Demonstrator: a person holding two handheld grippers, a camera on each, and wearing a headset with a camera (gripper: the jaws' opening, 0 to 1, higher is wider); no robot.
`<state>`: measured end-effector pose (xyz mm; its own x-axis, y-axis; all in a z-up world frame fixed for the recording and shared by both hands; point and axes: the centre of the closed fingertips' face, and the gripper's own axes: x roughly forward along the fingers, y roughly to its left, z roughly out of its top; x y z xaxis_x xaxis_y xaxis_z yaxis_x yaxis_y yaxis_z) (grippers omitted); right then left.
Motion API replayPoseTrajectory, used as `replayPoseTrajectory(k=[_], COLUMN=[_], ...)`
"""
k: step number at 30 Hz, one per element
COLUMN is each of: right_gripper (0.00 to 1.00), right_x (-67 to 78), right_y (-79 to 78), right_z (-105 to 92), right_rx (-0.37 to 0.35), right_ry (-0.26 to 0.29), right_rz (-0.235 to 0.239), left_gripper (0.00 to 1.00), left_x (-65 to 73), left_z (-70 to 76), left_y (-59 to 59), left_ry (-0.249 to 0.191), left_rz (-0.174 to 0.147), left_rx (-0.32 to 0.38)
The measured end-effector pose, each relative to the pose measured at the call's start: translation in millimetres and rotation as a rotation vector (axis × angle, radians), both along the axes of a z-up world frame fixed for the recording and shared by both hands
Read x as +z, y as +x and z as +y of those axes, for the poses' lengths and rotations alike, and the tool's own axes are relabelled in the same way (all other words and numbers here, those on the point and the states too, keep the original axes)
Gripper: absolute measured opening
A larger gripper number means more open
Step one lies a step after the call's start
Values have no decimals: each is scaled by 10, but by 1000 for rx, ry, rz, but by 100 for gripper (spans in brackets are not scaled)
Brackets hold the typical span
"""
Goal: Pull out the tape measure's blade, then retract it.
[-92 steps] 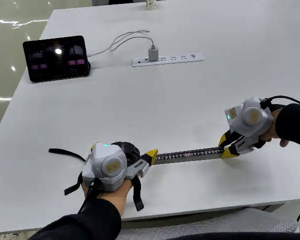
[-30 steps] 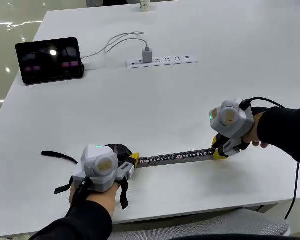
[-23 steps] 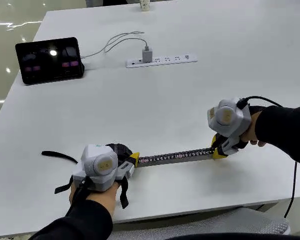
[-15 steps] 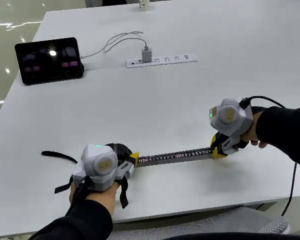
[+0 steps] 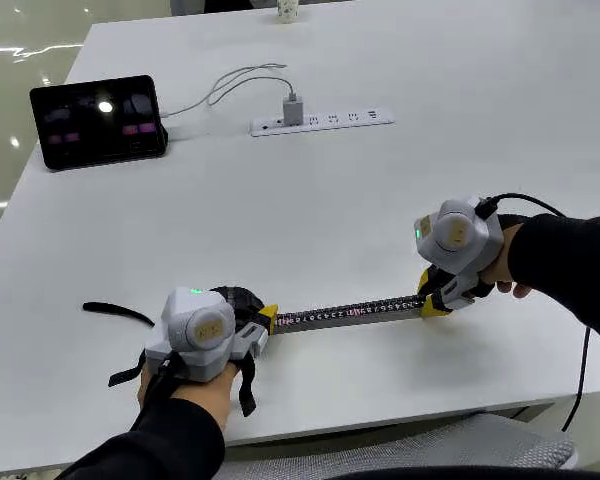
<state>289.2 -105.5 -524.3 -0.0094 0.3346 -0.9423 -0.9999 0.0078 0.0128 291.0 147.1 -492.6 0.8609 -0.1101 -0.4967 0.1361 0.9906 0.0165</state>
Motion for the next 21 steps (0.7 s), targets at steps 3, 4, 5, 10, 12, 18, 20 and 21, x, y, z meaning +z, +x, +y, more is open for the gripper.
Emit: replayPoseTrajectory(k=[3, 4, 5, 10, 12, 18, 20, 21], right_gripper=[11, 11, 11, 11, 11, 11, 11, 11], right_x=[-1, -2, -3, -8, -10, -12, -14, -14], right_y=[6, 8, 8, 10, 14, 16, 20, 19], right_z=[-7, -6, -4, 11, 11, 25, 28, 31], right_rx=[-1, -1, -1, 3, 2, 8, 2, 2], right_ry=[1, 1, 1, -5, -8, -12, -10, -9], right_rz=[2, 2, 2, -1, -1, -4, -3, -3], left_gripper=[65, 65, 65, 64, 64, 64, 64, 64], left_x=[5, 7, 10, 14, 19, 22, 22, 21], left_z=[0, 0, 1, 0, -2, -8, -7, -7], left_y=[1, 2, 3, 4, 5, 4, 6, 6], left_ry=[1, 1, 1, 1, 2, 1, 2, 2], left_rz=[1, 0, 0, 1, 1, 2, 2, 2], left_rx=[-1, -1, -2, -2, -3, -3, -3, -3])
